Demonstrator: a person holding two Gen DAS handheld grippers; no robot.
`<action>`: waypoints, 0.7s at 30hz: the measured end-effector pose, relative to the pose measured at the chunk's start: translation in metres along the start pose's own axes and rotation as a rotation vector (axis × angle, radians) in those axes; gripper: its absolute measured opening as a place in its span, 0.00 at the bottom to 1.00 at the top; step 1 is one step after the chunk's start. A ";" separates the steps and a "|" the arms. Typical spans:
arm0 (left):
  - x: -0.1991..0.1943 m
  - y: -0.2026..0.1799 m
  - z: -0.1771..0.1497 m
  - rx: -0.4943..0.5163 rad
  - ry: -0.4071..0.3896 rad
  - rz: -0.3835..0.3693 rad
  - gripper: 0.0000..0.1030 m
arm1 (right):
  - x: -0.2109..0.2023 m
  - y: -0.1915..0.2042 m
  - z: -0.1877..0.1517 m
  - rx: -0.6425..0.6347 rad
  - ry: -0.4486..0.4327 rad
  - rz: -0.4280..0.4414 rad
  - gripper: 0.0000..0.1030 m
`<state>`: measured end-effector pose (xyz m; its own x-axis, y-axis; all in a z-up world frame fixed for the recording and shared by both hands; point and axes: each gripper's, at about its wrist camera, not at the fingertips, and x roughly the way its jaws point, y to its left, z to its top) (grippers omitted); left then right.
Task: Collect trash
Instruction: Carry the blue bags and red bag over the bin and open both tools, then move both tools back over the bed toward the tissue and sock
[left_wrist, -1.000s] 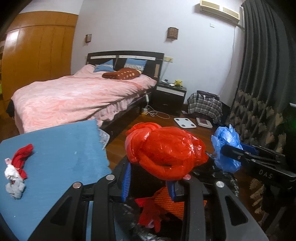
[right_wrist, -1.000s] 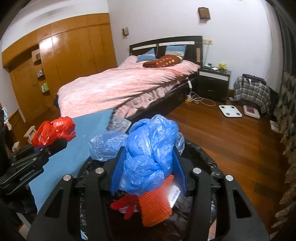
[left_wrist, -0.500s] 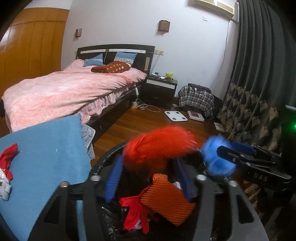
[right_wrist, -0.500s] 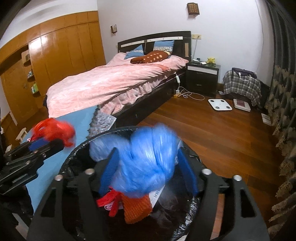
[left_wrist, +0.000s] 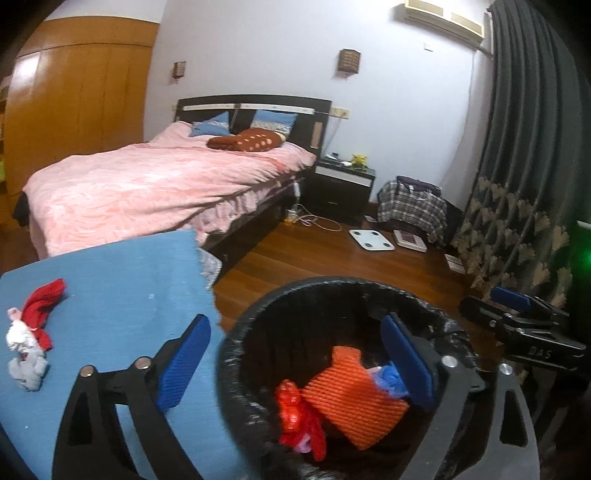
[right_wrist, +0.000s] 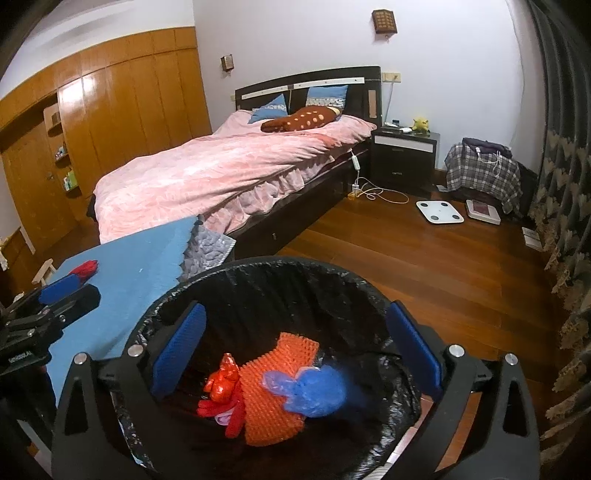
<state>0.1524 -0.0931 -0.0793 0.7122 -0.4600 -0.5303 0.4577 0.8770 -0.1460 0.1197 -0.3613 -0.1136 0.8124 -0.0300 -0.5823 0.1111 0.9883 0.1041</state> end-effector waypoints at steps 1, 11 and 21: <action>-0.003 0.005 0.000 -0.005 -0.004 0.013 0.92 | 0.001 0.004 0.001 -0.007 0.003 0.005 0.93; -0.038 0.063 -0.006 -0.045 -0.037 0.170 0.94 | 0.013 0.057 0.005 -0.050 0.021 0.087 0.94; -0.076 0.138 -0.023 -0.129 -0.053 0.341 0.94 | 0.031 0.137 0.013 -0.138 0.031 0.214 0.94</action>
<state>0.1488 0.0659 -0.0780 0.8407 -0.1415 -0.5227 0.1204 0.9899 -0.0742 0.1673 -0.2289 -0.1066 0.7906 0.1846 -0.5838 -0.1422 0.9828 0.1182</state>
